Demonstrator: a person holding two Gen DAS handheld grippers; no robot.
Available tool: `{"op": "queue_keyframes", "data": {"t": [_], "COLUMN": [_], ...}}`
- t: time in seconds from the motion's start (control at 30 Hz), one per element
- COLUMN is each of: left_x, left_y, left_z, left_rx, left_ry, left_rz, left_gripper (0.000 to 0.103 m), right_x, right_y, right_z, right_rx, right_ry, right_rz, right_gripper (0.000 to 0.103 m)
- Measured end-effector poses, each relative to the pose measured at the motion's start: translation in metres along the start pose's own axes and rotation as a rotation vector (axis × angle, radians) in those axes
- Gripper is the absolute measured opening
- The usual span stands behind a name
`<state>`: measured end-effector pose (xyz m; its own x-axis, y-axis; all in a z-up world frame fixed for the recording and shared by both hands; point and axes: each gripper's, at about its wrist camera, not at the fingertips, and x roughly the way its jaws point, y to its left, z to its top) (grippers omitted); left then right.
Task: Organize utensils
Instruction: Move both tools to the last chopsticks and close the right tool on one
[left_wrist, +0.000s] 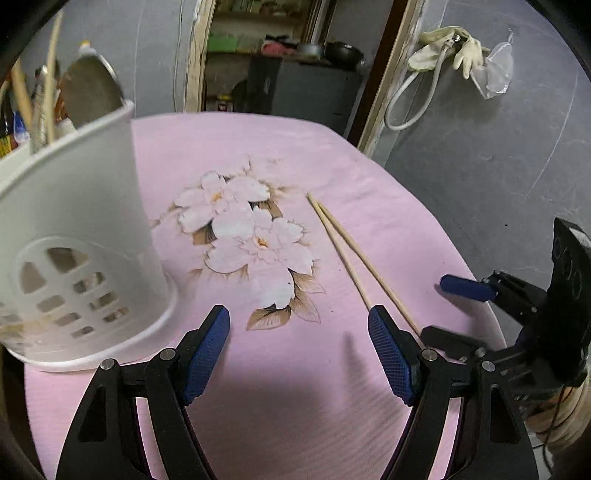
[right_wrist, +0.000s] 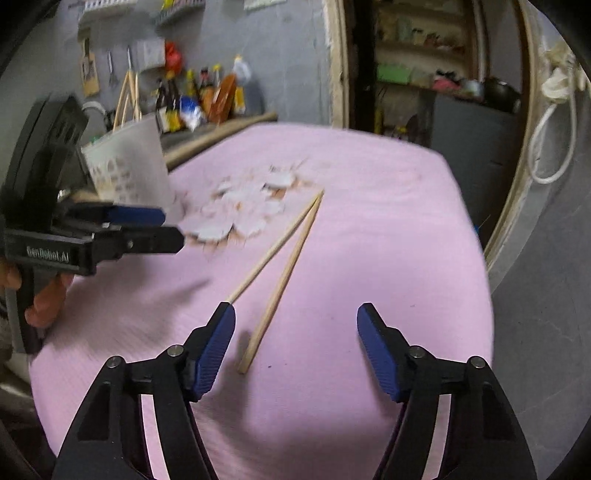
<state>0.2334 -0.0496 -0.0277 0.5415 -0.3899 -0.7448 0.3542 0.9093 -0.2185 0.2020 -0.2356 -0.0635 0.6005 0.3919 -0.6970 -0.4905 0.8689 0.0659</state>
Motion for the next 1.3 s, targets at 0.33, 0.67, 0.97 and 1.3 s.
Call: {"op": "queue_keyframes", "data": {"t": [0.33, 0.67, 0.97, 1.3], "left_x": [0.023, 0.054, 0.061, 0.022], "left_y": [-0.006, -0.02, -0.021, -0.002], "left_z": [0.015, 0.029, 0.033, 0.004], "left_rx": [-0.006, 0.011, -0.012, -0.033], "left_ry": [0.058, 0.124, 0.143, 0.131], "left_rz": [-0.058, -0.081, -0.041, -0.002], "left_gripper": [0.063, 0.022, 0.004, 0.003], "right_x": [0.021, 0.024, 0.014, -0.011], "right_y": [0.0, -0.021, -0.025, -0.033], "right_z": [0.008, 0.014, 0.006, -0.011], "right_rx": [-0.018, 0.025, 0.031, 0.067], "right_ry": [0.08, 0.077, 0.06, 0.059], "right_rz": [-0.041, -0.076, -0.13, -0.183], "right_gripper": [0.047, 0.006, 0.003, 0.003]}}
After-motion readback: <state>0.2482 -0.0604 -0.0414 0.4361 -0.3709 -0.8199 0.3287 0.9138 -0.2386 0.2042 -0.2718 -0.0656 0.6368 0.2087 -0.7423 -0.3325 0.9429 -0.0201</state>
